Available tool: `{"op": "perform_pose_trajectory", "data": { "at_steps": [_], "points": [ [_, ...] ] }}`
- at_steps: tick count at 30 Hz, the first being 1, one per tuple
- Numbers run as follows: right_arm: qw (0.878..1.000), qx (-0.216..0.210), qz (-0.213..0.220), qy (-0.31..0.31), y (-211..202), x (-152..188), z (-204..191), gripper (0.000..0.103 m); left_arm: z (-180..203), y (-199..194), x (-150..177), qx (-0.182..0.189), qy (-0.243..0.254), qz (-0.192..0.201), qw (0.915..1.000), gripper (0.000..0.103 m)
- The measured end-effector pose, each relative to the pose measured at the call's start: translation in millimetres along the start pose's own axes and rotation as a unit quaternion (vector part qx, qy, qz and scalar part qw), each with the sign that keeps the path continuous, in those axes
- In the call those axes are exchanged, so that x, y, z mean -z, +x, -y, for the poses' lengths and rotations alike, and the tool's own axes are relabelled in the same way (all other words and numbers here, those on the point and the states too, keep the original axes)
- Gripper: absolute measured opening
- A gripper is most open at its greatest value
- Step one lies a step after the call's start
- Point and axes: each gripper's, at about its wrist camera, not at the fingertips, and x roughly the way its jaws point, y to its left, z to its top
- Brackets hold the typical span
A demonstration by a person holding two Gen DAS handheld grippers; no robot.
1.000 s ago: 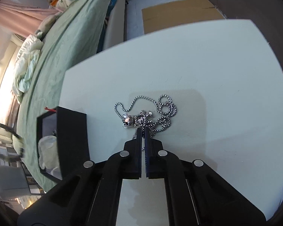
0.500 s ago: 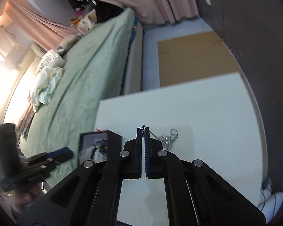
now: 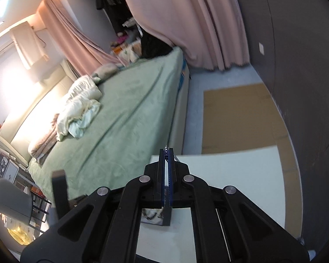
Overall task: Organize jewelry
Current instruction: 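Lift the silver chain necklace with the right gripper, lower it into the box, open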
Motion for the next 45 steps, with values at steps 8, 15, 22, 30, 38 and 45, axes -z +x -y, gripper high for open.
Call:
{"op": "perform_pose_trajectory", "data": {
  "at_steps": [8, 15, 22, 30, 38, 45],
  "points": [
    [0.998, -0.016, 0.046, -0.029, -42.1, -28.4, -36.0, 0.004, -12.1, -27.7, -0.1, 0.006, -0.01, 0.024, 0.9996, 0.081],
    [0.996, -0.026, 0.071, -0.049, -64.8, -44.7, -63.9, 0.004, -23.6, -44.4, 5.9, 0.011, -0.023, 0.036, 0.999, 0.081],
    [0.992, -0.049, 0.09, -0.067, -84.3, -55.3, -96.2, 0.004, -33.4, -58.2, 14.7, 0.003, -0.032, 0.053, 0.9981, 0.093],
    [0.989, -0.07, 0.09, -0.092, -86.0, -57.2, -133.7, 0.004, -44.9, -68.6, 24.3, -0.009, -0.042, 0.062, 0.9972, 0.094],
    [0.991, -0.07, 0.051, -0.098, -52.1, -33.0, -140.7, 0.004, -55.5, -72.1, 32.0, -0.011, -0.053, 0.062, 0.9966, 0.094],
    [0.995, -0.066, 0.0, -0.08, -1.4, -2.5, -130.5, 0.004, -65.2, -71.1, 41.1, -0.013, -0.062, 0.06, 0.9962, 0.094]
  ]
}}
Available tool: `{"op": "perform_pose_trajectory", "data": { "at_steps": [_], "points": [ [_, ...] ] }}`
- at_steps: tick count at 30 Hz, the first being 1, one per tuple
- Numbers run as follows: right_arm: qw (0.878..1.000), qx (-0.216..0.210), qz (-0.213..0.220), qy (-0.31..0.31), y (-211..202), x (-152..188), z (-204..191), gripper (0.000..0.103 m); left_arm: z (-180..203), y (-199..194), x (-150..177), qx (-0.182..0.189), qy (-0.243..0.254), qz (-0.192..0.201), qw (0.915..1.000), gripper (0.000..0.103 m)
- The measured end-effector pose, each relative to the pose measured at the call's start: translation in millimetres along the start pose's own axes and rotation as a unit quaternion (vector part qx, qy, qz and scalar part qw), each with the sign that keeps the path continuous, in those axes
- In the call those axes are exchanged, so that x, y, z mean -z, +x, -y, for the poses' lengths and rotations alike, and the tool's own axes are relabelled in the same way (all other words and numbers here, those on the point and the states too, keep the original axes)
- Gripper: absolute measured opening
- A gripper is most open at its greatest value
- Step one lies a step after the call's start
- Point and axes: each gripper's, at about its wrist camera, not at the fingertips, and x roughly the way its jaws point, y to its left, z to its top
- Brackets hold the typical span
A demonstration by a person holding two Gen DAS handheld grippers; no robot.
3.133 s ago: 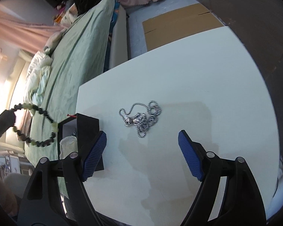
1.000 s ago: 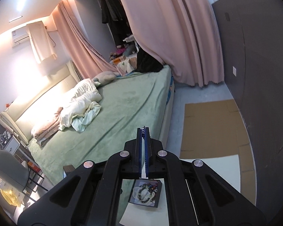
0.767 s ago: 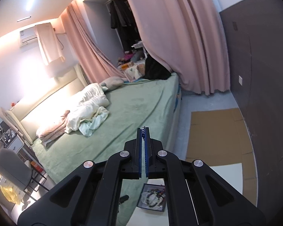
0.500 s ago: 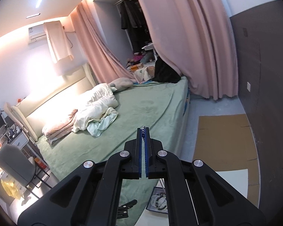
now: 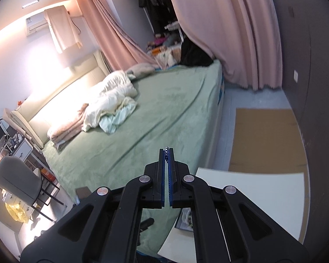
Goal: Organize jewelry
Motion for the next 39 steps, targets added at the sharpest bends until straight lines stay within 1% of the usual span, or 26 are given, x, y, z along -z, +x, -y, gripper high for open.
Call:
{"op": "perform_pose_trajectory", "data": {
  "at_steps": [4, 9, 13, 16, 17, 18, 19, 20, 21, 22, 23, 24, 27, 31, 33, 37, 39],
  "points": [
    [1.0, 0.0, -0.025, 0.012, 23.0, 18.0, 8.0, 0.004, -6.3, 0.4, 5.4, -0.002, -0.007, -0.003, 1.0, 0.094],
    [0.999, 0.001, -0.044, 0.026, 42.6, 35.6, 17.9, 0.004, -14.2, 2.5, 10.5, -0.004, -0.016, -0.007, 0.9998, 0.094],
    [0.997, 0.011, -0.064, 0.041, 62.0, 53.0, 31.2, 0.004, -17.8, 5.0, 13.8, -0.003, -0.019, -0.01, 0.9998, 0.094],
    [0.994, 0.019, -0.086, 0.06, 80.3, 67.5, 45.8, 0.004, -20.5, 6.8, 16.5, -0.002, -0.02, -0.013, 0.9997, 0.094],
    [0.993, 0.019, -0.1, 0.068, 89.0, 74.3, 51.9, 0.004, -21.0, 7.4, 17.3, -0.002, -0.021, -0.014, 0.9997, 0.094],
    [0.991, 0.018, -0.11, 0.072, 94.2, 78.1, 54.5, 0.008, -21.8, 7.9, 18.1, -0.001, -0.022, -0.014, 0.9997, 0.094],
    [0.988, 0.016, -0.13, 0.08, 102.2, 84.7, 59.1, 0.015, -22.5, 8.1, 18.6, -0.001, -0.022, -0.015, 0.9996, 0.094],
    [0.986, 0.016, -0.14, 0.086, 105.7, 89.5, 62.9, 0.036, -23.1, 8.6, 18.9, -0.001, -0.022, -0.016, 0.9996, 0.094],
    [0.985, 0.016, -0.145, 0.092, 107.5, 94.2, 67.0, 0.05, -23.4, 9.1, 19.6, 0.0, -0.022, -0.017, 0.9996, 0.094],
    [0.985, 0.018, -0.141, 0.095, 105.9, 97.7, 69.8, 0.053, -23.7, 9.5, 19.9, 0.0, -0.022, -0.017, 0.9996, 0.094],
    [0.986, 0.02, -0.137, 0.095, 103.6, 99.3, 72.2, 0.062, -23.5, 10.1, 20.5, 0.0, -0.022, -0.018, 0.9996, 0.094],
    [0.986, 0.023, -0.131, 0.097, 99.6, 101.9, 75.3, 0.067, -23.0, 10.6, 21.1, 0.0, -0.021, -0.018, 0.9996, 0.094],
    [0.987, 0.025, -0.121, 0.108, 86.1, 108.8, 85.1, 0.072, -21.5, 13.4, 22.0, 0.001, -0.019, -0.02, 0.9996, 0.094],
    [0.986, 0.036, -0.115, 0.116, 68.8, 120.2, 93.0, 0.073, -15.0, 14.0, 25.3, 0.007, -0.016, -0.019, 0.9997, 0.094],
    [0.986, 0.04, -0.112, 0.119, 62.4, 125.8, 94.3, 0.079, -8.8, 13.6, 27.5, 0.008, -0.013, -0.016, 0.9998, 0.094],
    [0.986, 0.05, -0.101, 0.122, 43.5, 138.3, 96.6, 0.083, 7.1, 10.2, 30.7, 0.012, 0.001, -0.01, 0.9999, 0.094],
    [0.986, 0.054, -0.093, 0.127, 31.8, 146.4, 97.4, 0.088, 18.3, 6.4, 33.3, 0.016, 0.015, -0.006, 0.9997, 0.094]
  ]
}}
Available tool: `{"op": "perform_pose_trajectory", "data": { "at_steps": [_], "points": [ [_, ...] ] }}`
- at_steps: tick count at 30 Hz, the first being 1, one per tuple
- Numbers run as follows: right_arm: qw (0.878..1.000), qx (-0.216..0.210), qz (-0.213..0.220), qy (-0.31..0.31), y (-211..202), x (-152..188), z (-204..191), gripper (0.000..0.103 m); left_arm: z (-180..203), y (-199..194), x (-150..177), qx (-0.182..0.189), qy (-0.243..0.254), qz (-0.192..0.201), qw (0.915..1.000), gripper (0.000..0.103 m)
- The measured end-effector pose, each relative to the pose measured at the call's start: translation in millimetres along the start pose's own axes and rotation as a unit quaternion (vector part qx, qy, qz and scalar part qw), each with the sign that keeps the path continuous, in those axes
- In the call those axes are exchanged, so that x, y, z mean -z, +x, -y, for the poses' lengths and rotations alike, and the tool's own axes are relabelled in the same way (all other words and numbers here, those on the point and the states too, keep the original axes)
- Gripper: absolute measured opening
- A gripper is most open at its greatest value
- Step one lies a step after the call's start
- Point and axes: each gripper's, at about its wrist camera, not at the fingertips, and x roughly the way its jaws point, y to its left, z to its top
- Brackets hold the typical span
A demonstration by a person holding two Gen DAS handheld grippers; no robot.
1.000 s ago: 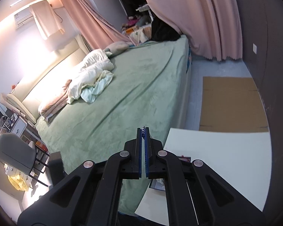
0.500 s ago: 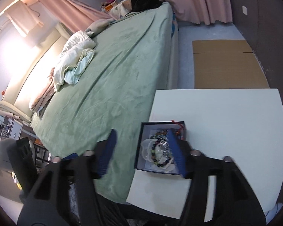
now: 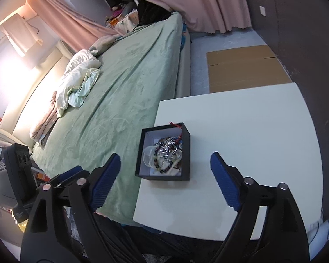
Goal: Organize jewelry
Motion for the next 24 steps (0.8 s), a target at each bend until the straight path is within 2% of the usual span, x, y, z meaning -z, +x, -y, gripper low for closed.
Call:
{"op": "perform_pose_trajectory", "data": {
  "at_steps": [9, 15, 24],
  "points": [
    [0.999, 0.019, 0.04, 0.006, -42.8, 34.7, 8.3, 0.098, 43.7, -19.9, 17.2, 0.011, 0.052, 0.019, 0.9984, 0.095],
    [0.998, 0.018, 0.062, 0.011, -70.9, 57.6, 12.5, 0.098, 71.1, -50.0, 36.0, 0.01, 0.085, 0.048, 0.9952, 0.095],
    [0.995, 0.026, 0.091, 0.011, -118.2, 95.1, 16.8, 0.098, 99.6, -93.2, 66.2, 0.015, 0.108, 0.079, 0.9909, 0.095]
  ]
}}
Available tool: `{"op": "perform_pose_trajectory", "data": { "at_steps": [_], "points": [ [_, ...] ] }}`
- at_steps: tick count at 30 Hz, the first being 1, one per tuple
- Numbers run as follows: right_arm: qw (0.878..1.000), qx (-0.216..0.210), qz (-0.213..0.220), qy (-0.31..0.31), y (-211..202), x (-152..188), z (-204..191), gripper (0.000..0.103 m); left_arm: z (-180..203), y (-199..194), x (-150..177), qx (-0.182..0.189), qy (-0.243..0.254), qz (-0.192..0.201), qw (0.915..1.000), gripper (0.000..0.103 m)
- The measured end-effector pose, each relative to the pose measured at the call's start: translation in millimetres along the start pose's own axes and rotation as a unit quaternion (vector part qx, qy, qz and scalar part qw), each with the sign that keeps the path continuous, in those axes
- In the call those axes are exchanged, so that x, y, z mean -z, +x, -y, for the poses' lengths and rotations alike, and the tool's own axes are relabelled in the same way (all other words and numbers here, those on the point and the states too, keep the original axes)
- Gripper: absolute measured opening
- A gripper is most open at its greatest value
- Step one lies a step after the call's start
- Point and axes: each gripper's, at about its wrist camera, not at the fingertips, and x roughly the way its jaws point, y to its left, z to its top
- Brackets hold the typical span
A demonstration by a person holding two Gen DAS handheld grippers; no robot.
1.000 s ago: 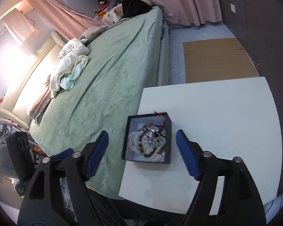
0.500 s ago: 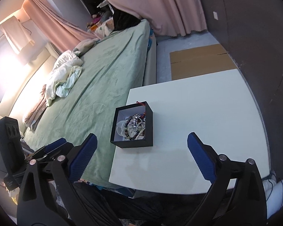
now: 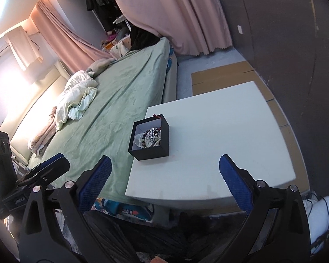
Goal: Organize jewelry
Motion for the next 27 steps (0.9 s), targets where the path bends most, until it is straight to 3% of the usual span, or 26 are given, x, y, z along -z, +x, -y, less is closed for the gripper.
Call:
{"op": "perform_pose_trajectory", "data": {
  "at_steps": [13, 27],
  "points": [
    [0.999, 0.025, 0.044, -0.01, -84.1, 40.0, 13.9, 0.098, 48.9, -56.6, 29.1, -0.003, 0.046, 0.036, 0.9983, 0.095],
    [0.998, 0.037, 0.051, -0.027, -108.7, 70.5, 14.9, 0.098, 55.9, -87.2, 51.0, -0.001, 0.05, 0.058, 0.9971, 0.095]
  ]
}}
